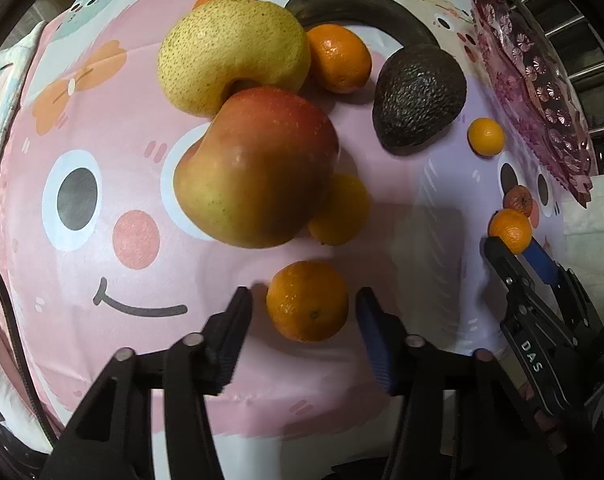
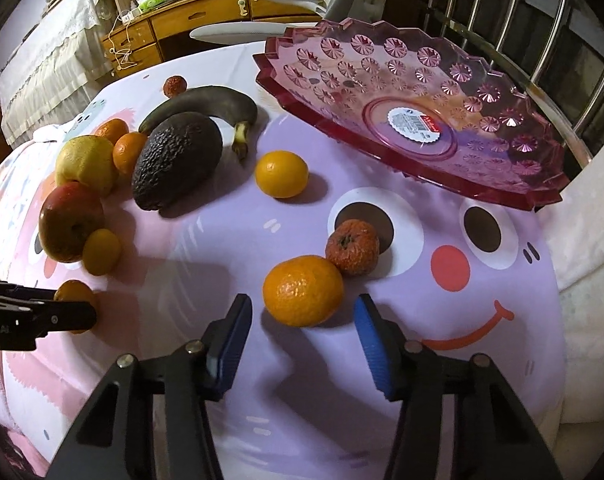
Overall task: Organize fruits
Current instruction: 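Reach the right gripper to the orange and close on it, then carry the orange with the right gripper over the pink bowl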
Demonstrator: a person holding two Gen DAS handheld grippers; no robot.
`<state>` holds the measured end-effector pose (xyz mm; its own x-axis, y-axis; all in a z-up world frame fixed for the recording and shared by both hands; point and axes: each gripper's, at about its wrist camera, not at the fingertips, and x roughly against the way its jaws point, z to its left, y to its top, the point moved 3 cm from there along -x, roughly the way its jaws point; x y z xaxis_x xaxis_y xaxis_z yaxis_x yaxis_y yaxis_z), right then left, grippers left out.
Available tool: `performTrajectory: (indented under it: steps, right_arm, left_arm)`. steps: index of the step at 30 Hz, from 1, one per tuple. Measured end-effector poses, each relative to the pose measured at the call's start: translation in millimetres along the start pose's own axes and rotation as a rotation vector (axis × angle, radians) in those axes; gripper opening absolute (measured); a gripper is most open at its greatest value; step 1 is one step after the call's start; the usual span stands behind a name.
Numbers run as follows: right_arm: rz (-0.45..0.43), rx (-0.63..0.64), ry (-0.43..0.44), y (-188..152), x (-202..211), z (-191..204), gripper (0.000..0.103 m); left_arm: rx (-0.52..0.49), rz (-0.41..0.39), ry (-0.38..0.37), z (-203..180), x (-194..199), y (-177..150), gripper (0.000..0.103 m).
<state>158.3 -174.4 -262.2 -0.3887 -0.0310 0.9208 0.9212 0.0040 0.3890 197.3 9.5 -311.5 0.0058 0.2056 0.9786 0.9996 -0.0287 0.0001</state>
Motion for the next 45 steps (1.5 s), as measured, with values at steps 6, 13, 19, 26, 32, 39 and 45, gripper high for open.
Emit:
performTrajectory:
  steps: [6,13,19,26,32,39,45]
  right_arm:
    - [-0.016,0.020,-0.027,2.7,-2.2,3.5,0.041]
    - [-0.010,0.027,-0.049,0.5,1.6,8.0,0.040]
    - [-0.038,0.001,-0.051,-5.4,22.3,13.9,0.040]
    - [-0.093,-0.031,-0.055,-19.2,63.1,29.6,0.040]
    - [-0.127,-0.044,-0.053,-30.3,99.9,37.6,0.040]
    - [-0.156,-0.058,-0.055,-28.2,128.4,34.8,0.040]
    - [-0.176,-0.053,-0.066,-22.6,147.8,25.5,0.040]
  left_arm:
    - [-0.013,-0.005,-0.015,-0.8,6.3,2.3,0.039]
    - [-0.060,-0.060,-0.016,-5.5,27.7,1.3,0.039]
    - [-0.105,-0.105,-0.041,-6.5,54.3,-12.9,0.039]
    - [-0.200,-0.170,-0.078,-9.5,93.1,-43.4,0.039]
    - [-0.269,-0.214,-0.110,-19.1,118.9,-61.0,0.039]
    - [-0.315,-0.295,-0.140,-31.5,147.4,-61.0,0.039]
    - [-0.330,-0.342,-0.168,-49.3,163.1,-50.9,0.039]
